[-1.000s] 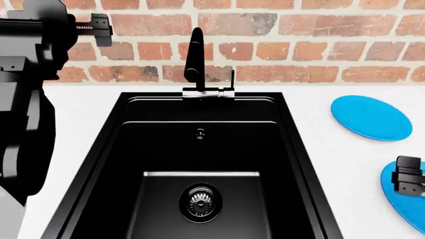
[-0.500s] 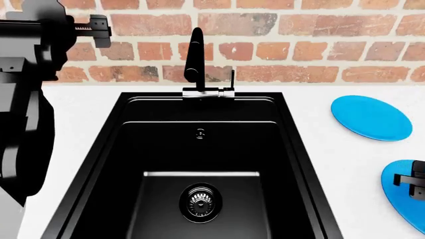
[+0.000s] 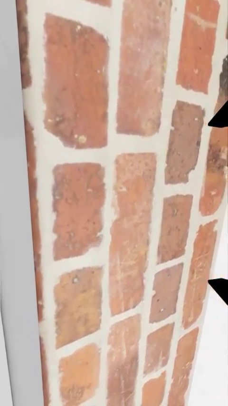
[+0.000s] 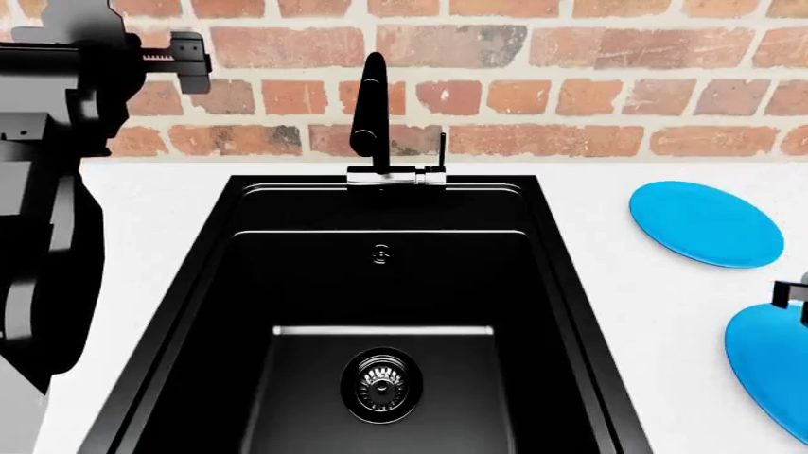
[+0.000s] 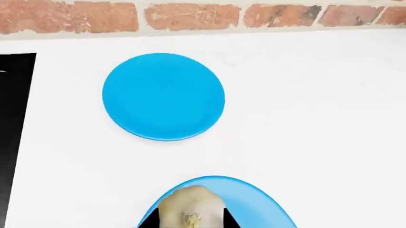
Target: Pick the garlic from the counter and place it in the sink. Then turn on the sink faucet.
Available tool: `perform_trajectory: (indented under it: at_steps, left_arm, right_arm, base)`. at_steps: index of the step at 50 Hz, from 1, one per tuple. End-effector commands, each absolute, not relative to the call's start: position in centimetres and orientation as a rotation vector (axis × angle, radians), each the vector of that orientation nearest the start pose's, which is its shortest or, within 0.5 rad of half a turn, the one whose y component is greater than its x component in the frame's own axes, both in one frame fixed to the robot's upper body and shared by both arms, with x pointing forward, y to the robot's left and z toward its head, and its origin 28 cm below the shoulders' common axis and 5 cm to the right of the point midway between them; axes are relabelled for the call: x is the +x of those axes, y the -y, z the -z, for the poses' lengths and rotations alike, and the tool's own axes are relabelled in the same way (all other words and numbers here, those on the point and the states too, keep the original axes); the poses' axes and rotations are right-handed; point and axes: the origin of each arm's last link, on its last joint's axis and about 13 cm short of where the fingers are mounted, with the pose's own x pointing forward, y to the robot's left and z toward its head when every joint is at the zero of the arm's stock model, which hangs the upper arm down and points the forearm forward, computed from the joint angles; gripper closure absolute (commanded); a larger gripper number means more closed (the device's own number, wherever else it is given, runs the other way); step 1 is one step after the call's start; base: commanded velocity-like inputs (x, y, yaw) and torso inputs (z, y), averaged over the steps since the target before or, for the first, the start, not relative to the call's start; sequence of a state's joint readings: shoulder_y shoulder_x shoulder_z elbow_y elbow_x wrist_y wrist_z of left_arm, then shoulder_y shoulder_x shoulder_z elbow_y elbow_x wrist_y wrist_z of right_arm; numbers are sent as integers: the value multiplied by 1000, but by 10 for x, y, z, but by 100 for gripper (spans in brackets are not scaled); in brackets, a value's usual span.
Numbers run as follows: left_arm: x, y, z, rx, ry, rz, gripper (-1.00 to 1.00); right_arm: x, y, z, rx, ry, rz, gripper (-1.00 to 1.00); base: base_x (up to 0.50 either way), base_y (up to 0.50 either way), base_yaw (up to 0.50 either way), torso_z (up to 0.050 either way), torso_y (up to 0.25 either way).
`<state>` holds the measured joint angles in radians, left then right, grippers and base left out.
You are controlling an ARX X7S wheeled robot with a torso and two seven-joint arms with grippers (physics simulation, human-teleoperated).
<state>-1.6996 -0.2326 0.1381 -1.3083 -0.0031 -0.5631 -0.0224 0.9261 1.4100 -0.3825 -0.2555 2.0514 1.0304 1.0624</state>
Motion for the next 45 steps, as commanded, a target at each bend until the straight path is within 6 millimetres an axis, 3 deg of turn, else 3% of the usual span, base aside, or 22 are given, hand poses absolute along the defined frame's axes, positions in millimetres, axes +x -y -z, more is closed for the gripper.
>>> perform_trajectory:
  at_steps: [1, 13, 27, 34, 45]
  left_arm:
    - [417, -307, -317, 82, -186, -276, -100]
    - [417, -304, -318, 82, -185, -268, -100]
    - [418, -301, -316, 80, -184, -260, -100]
    - [418, -301, -316, 78, -184, -256, -100]
    - [418, -300, -318, 74, -179, -255, -100]
  right_arm:
    - [177, 227, -319, -158, -459, 261, 100]
    - [200, 169, -336, -245, -401, -45, 100]
    - [229, 107, -340, -312, -406, -339, 100]
    - [239, 85, -340, -344, -417, -408, 100]
    - [254, 56, -324, -405, -446, -487, 100]
  base:
    - [0, 0, 0, 0, 0]
    - [0, 0, 0, 0, 0]
    - [0, 0, 0, 0, 0]
    - [0, 0, 0, 0, 0]
    - [0, 0, 0, 0, 0]
